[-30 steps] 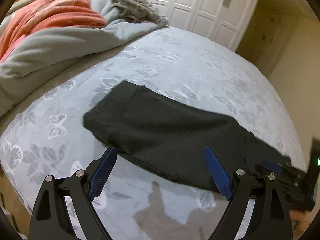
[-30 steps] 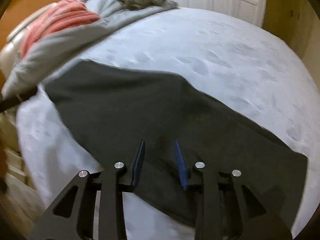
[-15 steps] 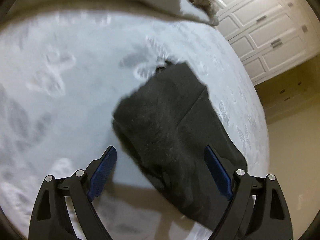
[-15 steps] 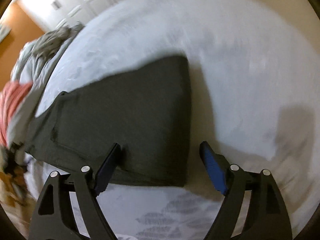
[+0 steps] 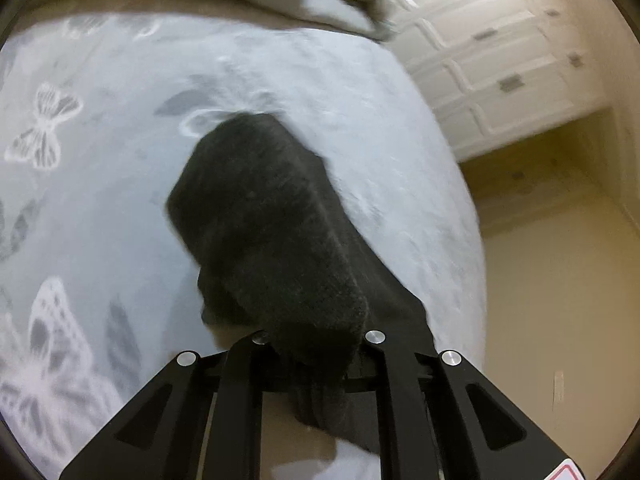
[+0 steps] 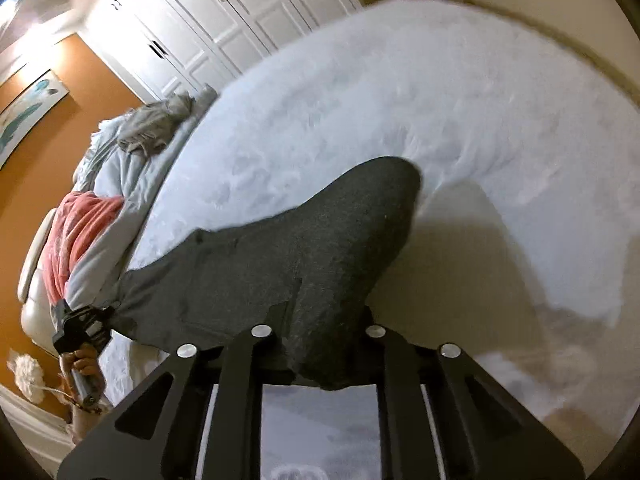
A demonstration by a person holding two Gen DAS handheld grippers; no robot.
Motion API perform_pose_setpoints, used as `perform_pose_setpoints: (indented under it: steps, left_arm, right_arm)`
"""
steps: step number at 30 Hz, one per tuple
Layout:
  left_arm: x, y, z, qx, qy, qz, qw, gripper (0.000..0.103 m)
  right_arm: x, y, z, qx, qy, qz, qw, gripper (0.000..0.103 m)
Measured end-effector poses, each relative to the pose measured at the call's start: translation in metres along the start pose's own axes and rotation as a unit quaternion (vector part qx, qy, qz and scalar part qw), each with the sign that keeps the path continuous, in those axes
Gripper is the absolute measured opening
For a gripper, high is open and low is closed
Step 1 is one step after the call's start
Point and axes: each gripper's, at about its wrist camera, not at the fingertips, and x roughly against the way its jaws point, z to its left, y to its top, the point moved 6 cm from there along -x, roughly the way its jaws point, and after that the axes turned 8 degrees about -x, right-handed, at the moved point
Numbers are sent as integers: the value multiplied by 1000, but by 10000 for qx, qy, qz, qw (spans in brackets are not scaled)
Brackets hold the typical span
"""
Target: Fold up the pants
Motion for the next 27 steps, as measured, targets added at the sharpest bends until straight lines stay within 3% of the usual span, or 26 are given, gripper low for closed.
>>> perform_pose_setpoints:
  steps: [2,3,5,6,7,8,9,10,11,13,16,20,21,22,23,24,27]
  left_arm:
    - [1,-18,-3,-164,69,221,9996,10]
    - [-4,-29,1,-180,128,414,9989,10]
    - [-17,-45,14,-104,512,713,9961,10]
    - [-19,-46,17,-82,583,707,9958,11]
    - [-20,-44,20,-31,560,699,9960,12]
    - [-20,-43,21,22,521,708,9961,13]
    - [-18,-43,22,103,460,703,9964,13]
    - [-16,-43,22,180,407,669,9968,14]
    - [-16,-43,21,195,420,646,9968,14]
    - [-13,-43,20,139,494,617,9968,14]
    - [-11,-41,16,-21,622,585,9963,14]
    - [-10,-40,12,-216,702,573,9957,15]
    - [-11,-39,12,-236,700,579,9956,15]
    - [-12,-38,12,-262,687,596,9955,15]
    - [-13,-37,13,-275,661,609,9956,15]
    - [-12,-37,13,-288,637,621,9956,16]
    - [-10,-36,14,-296,547,656,9959,16]
  right_arm:
    - [16,0,-24,107,-402,39,9991,12]
    - [11,-8,-48,158,-774,359,9962,16]
    - [-2,-23,-90,139,-1976,805,9769,25]
    - [-3,-22,-96,161,-2405,804,9672,25]
    - [8,-15,-85,396,-2456,452,9675,25]
    - [21,-9,-66,584,-2341,-10,9705,25]
    - [28,-6,-51,748,-2250,-287,9711,34]
    - [34,-11,-16,1127,-1898,-593,9735,55]
    - [32,-17,5,1308,-1640,-630,9757,60]
    - [8,-47,64,1871,-1001,-317,9767,59]
    - [-41,-91,117,2433,-735,328,9666,59]
    - [-105,-124,143,2845,-1225,637,9487,61]
    - [-117,-128,141,2906,-1409,660,9441,59]
    - [-128,-128,135,2929,-1579,653,9408,41]
    - [-130,-123,130,2856,-1546,536,9443,33]
    - [-126,-117,126,2683,-1430,479,9515,12]
    - [-109,-94,138,2006,-924,369,9746,11]
